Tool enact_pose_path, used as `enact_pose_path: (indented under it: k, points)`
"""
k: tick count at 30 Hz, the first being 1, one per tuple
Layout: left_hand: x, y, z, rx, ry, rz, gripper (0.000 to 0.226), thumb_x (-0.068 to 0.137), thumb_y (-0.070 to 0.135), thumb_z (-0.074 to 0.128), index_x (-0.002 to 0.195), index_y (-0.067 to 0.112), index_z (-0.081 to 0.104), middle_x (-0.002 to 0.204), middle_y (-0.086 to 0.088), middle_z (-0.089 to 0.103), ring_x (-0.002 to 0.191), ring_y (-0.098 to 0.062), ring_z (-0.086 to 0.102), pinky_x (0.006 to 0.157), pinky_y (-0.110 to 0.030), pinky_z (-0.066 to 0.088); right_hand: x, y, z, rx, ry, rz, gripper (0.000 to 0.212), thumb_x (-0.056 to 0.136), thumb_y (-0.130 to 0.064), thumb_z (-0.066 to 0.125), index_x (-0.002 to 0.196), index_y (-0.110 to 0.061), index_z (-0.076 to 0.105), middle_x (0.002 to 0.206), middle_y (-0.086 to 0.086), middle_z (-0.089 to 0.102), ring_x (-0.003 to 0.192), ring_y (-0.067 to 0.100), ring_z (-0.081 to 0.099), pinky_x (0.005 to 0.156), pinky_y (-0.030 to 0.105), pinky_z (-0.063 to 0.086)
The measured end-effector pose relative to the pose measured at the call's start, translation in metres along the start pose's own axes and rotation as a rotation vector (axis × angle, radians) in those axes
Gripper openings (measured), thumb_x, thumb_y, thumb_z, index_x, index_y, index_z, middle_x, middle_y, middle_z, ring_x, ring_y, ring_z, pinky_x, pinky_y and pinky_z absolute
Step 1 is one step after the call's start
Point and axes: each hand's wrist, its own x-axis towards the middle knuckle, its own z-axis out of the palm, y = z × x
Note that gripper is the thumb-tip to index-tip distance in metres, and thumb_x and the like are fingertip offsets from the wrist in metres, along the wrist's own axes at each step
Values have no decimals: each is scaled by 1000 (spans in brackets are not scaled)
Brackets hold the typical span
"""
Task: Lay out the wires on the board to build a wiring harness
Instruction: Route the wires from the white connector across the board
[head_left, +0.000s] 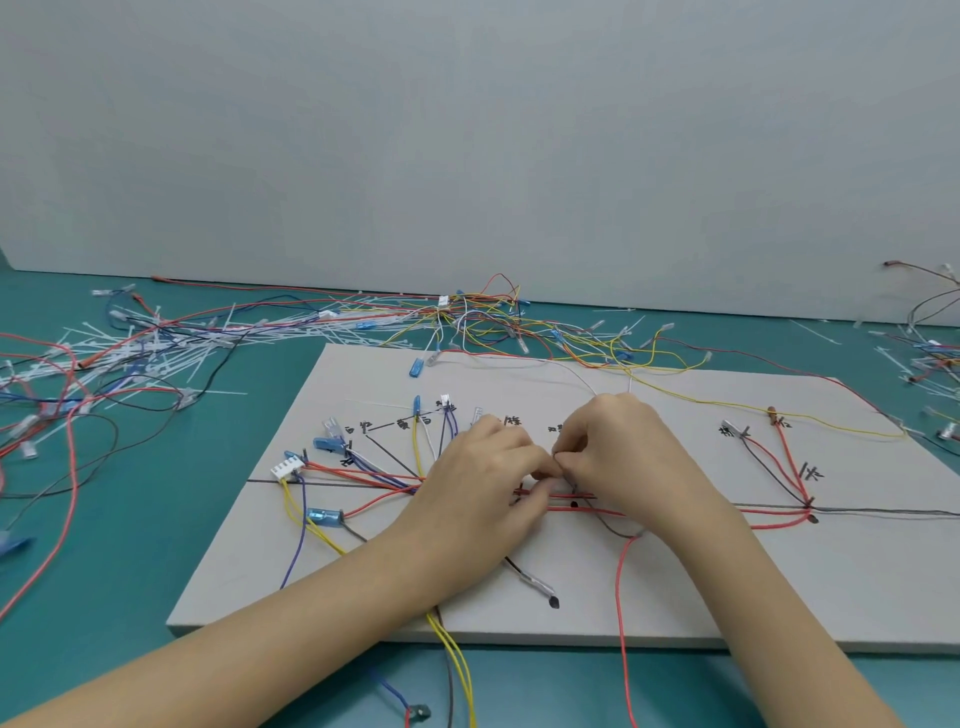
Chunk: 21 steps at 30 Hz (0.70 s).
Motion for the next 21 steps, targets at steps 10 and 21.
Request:
enact_pose_path:
  k: [10, 21]
  points:
    - [-1, -4, 3, -17, -23, -98, 18, 86, 22, 64, 99, 23, 52, 98, 10, 54, 95, -12, 44, 88, -30, 38, -5, -3, -7, -2, -84, -25, 9, 73, -16, 69, 66, -21, 72, 66, -7, 61, 71, 16, 59, 63, 28, 49]
    - [0, -5, 5, 17, -83, -57, 20, 93, 26, 56, 113, 23, 60, 104, 10, 60, 105, -14, 44, 92, -34, 38, -8, -5, -12, -21, -163, -4, 31, 71, -21, 70, 47, -28, 52, 67, -2, 65, 75, 16, 60, 64, 33, 52]
